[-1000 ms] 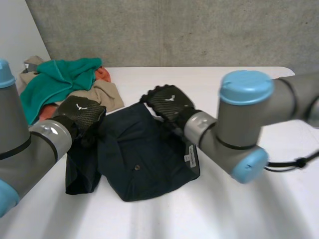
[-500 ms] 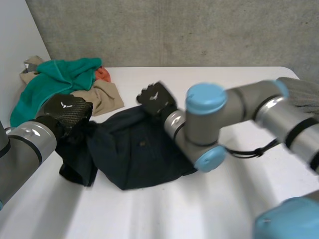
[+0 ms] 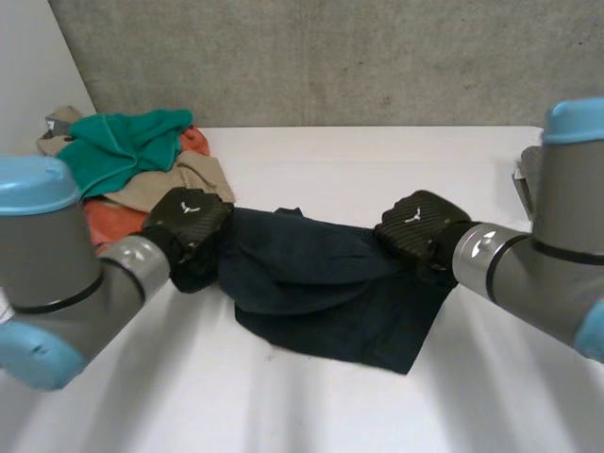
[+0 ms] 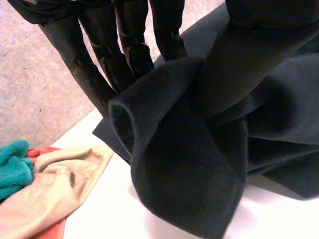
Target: Fold the laundry.
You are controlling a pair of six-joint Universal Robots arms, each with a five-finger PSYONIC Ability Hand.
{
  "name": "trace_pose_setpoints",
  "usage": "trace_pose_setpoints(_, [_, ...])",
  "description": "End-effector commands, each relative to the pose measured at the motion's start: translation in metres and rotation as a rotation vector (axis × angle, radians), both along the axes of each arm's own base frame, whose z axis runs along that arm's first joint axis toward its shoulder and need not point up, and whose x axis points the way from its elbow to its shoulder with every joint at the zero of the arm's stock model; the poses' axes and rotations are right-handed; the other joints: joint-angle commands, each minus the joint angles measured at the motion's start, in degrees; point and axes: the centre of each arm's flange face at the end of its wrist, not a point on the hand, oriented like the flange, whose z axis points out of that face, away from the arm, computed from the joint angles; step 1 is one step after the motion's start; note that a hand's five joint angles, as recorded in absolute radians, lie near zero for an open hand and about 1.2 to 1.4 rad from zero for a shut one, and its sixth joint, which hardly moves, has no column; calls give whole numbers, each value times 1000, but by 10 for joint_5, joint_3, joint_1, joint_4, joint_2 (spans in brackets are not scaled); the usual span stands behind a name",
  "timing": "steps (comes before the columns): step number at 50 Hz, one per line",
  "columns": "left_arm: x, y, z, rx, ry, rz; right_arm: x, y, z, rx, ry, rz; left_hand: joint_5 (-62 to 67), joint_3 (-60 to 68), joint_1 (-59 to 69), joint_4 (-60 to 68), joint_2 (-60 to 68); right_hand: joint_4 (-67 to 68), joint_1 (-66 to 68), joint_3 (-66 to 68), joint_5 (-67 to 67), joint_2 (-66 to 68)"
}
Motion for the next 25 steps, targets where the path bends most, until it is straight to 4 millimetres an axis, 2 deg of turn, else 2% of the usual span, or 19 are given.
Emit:
trace_pose_setpoints(1, [-3,-20,-12,9,-135,84,5,-24,-31,2,-21,-59,67,52,68,46,47,117,164,120,130,129])
trace_pose_setpoints(2, [-2,-13,-13,34,-201,87,5,-25,-34,5,-26,-64,-38,-53,-38,-59,-59,117,164,120,130,129])
trace_pose_setpoints(4, [1,-6,-15,60,-264,88,6,-25,-34,4,-35,-66,-118,-133,-118,-139,-139,117,164,120,130,129])
trace_pose_setpoints(9, [10,2,-1,47,-324,134,7,-23,-35,4,-53,-62,-189,-204,-188,-210,-210,117,164,120,130,129])
trace_pose_setpoints(14, [20,3,39,-38,-180,232,11,-17,-31,-16,-63,-45,-340,-355,-340,-361,-361,117,164,120,130,129])
trace_pose_setpoints(19, [24,-8,56,-56,-27,262,12,-12,-31,-14,-60,-33,-420,-434,-419,-440,-440,117,164,120,130,129])
trace_pose_setpoints(21, [20,-16,52,-29,1,239,13,-9,-30,-15,-61,-28,-423,-438,-422,-444,-443,117,164,120,130,129])
trace_pose_setpoints(25, [15,-27,27,86,-37,212,13,-9,-28,-21,-64,-26,-423,-438,-422,-444,-444,117,164,120,130,129])
